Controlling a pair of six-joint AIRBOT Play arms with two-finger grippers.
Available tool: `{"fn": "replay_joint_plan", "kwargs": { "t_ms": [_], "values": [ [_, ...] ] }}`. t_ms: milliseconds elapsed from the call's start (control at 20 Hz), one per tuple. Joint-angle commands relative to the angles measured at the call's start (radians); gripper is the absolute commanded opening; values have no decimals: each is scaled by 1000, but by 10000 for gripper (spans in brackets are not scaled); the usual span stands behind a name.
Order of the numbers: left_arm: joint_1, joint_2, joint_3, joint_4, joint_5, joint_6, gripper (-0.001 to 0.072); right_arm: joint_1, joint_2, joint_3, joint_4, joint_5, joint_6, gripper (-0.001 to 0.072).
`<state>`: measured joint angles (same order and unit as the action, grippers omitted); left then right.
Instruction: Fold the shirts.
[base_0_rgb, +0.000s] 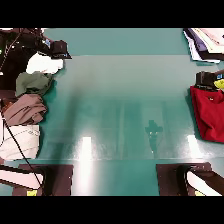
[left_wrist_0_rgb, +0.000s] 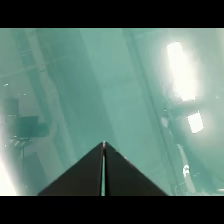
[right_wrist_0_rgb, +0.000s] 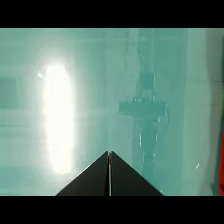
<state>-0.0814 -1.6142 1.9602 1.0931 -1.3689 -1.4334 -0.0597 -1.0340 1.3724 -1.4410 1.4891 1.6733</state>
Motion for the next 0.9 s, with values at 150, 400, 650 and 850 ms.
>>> {"fn": "replay_joint_plan", "kwargs": {
  "t_ms": [150, 400, 650, 850],
  "values": [
    [0, 0, 0, 0, 0, 0, 24, 3, 0, 1, 2, 8, 1, 17],
    [0, 0, 0, 0, 0, 0, 24, 3, 0, 1, 2, 14, 1, 17],
    [0, 0, 0, -3, 0, 0, 24, 3, 0, 1, 0, 42, 0, 17],
    [0, -7, -3, 111, 89, 10, 297, 0, 0, 1, 1, 43, 0, 17]
  ]
}}
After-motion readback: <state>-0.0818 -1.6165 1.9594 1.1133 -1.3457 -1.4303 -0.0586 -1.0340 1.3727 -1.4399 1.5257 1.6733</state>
